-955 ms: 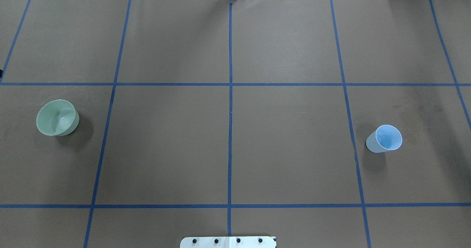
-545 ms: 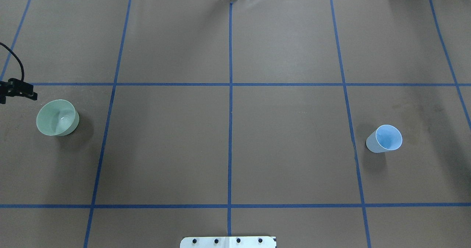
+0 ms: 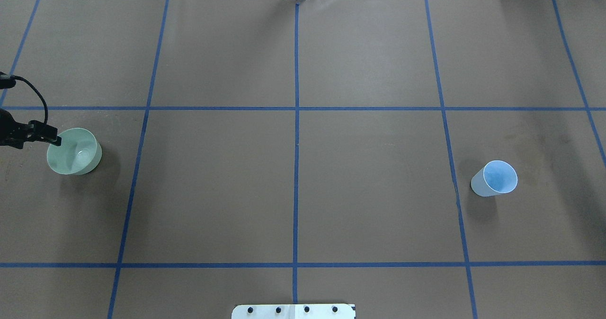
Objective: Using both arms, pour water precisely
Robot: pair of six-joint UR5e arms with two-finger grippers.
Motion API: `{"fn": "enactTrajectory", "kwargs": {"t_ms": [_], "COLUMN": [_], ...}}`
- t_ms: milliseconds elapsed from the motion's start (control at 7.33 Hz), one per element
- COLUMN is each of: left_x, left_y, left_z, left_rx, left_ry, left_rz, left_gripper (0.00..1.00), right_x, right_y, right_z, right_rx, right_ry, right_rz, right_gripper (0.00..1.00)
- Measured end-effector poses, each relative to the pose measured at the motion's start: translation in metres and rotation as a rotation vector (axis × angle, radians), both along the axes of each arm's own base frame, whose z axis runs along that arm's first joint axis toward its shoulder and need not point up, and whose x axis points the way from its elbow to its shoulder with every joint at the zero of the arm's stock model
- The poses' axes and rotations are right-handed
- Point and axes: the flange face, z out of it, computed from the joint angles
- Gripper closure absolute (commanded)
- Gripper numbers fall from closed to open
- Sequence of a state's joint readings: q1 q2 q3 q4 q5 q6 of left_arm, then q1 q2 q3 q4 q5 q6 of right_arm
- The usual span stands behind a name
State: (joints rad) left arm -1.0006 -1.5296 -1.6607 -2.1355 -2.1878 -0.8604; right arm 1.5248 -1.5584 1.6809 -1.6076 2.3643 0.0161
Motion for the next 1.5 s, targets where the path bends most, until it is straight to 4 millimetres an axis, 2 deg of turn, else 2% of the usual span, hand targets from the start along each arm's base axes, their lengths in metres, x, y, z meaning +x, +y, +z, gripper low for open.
{"fn": "enactTrajectory", "kwargs": {"t_ms": [273, 409, 545, 682, 818, 1364, 1500], "left_x": [0.017, 0.021, 0.023, 0.025, 0.026, 0.031, 0.025], "left_y": [0.007, 0.008, 0.008, 0.008, 0.008, 0.004, 0.004], "left_z": [0.01, 0.014, 0.017, 0.02, 0.021, 0.01, 0.004], "left_rx": [-0.013, -0.019, -0.024, -0.029, -0.03, -0.036, -0.071], "left_ry": [-0.01, -0.014, -0.018, -0.02, -0.021, 0.008, 0.052], "left_rz": [0.036, 0.045, 0.049, 0.05, 0.05, 0.068, 0.087], "left_gripper": [0.0, 0.09, 0.44, 0.87, 1.0, 1.0, 1.0], "right_x": [0.0, 0.0, -0.001, -0.002, -0.002, -0.002, -0.002], "right_y": [0.0, 0.0, 0.001, 0.002, 0.003, 0.003, 0.004], "right_z": [0.0, -0.001, -0.001, -0.001, 0.0, -0.006, -0.008], "right_rx": [0.001, 0.002, 0.001, -0.001, -0.003, 0.007, 0.012], "right_ry": [-0.001, -0.005, -0.016, -0.028, -0.033, -0.038, -0.038], "right_rz": [-0.001, -0.001, -0.003, -0.004, -0.005, -0.006, -0.005], "right_gripper": [0.01, 0.01, 0.01, 0.01, 0.01, 0.01, 0.01]}}
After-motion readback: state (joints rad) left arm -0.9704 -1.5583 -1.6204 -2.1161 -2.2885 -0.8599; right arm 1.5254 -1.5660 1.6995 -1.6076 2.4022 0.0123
